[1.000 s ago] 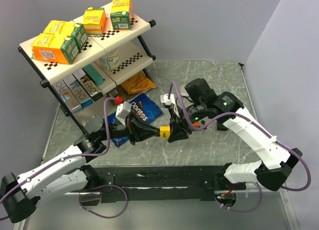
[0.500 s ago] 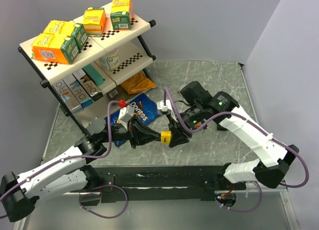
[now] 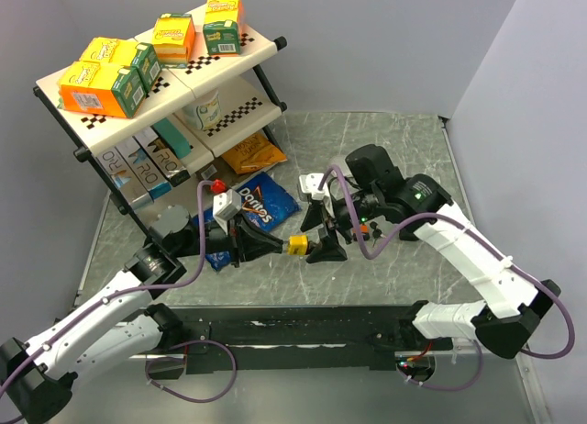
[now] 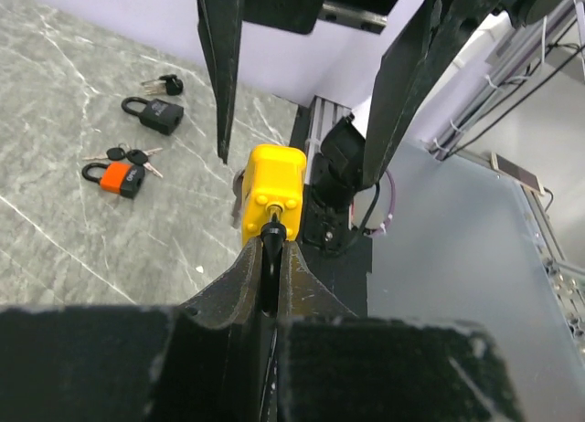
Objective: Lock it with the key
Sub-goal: Lock the lock.
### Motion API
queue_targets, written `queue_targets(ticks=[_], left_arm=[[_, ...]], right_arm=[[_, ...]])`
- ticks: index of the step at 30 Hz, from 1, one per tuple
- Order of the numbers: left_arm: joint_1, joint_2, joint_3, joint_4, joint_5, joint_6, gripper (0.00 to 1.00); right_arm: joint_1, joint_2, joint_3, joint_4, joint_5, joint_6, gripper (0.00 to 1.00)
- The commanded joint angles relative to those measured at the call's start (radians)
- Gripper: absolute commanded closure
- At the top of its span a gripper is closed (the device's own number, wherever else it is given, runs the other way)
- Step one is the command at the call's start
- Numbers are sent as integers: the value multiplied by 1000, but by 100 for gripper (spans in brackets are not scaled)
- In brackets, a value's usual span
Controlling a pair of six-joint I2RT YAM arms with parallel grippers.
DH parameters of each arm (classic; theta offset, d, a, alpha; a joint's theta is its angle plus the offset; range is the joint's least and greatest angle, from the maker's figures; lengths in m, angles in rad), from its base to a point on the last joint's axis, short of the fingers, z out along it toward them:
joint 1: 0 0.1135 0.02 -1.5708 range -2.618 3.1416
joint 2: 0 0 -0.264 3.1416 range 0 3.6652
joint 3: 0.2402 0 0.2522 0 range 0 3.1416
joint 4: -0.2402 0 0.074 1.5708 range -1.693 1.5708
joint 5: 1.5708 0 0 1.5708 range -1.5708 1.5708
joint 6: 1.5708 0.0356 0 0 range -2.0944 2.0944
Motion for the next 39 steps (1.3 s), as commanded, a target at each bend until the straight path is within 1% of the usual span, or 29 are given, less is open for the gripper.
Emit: queue_targets(ticks=[1,3,7,10,12,20,23,24,29,32,33,34,35,36,37,38,39], left_arm=[[2,-7,69,47,39,27,99],[2,-5,69,56,40,20,99],[2,6,75,73,43,10,99],[2,9,77,79,40,9,99],[2,10,77,82,34,4,99],[2,13,77,90,17,-3,99],[2,15,80,88,19,-2,99],[4,18,81,85,19,-2,99],[2,26,92,88,20,-6,99],[2,27,95,87,16,-8,99],[2,26,95,84,14,-8,99],[2,26,97,76,16,-5,99],[4,27,100,64,19,-2,99],[2,30,114,41,19,15,93],[4,32,127,7,17,32,75],[4,35,143,-81,19,53,65],[5,39,175,-126,25,102,57]], right_arm=[[-4,-11,0,32,4,-25,17],[-4,-2,0,44,4,-14,16],[-3,21,-3,68,5,3,11],[-1,47,1,71,-4,4,10],[2,64,9,72,-21,6,11],[23,72,-13,61,-13,-25,20],[31,72,-20,58,1,-36,28],[31,72,-19,58,4,-40,35],[46,83,-2,42,18,-60,44],[51,84,4,38,10,-66,61],[52,86,7,35,10,-70,75],[54,86,12,29,13,-73,84],[54,87,13,31,22,-73,96],[52,86,15,34,27,-71,100],[52,84,18,37,27,-67,100],[52,83,21,38,30,-59,100],[49,81,23,37,30,-57,100]])
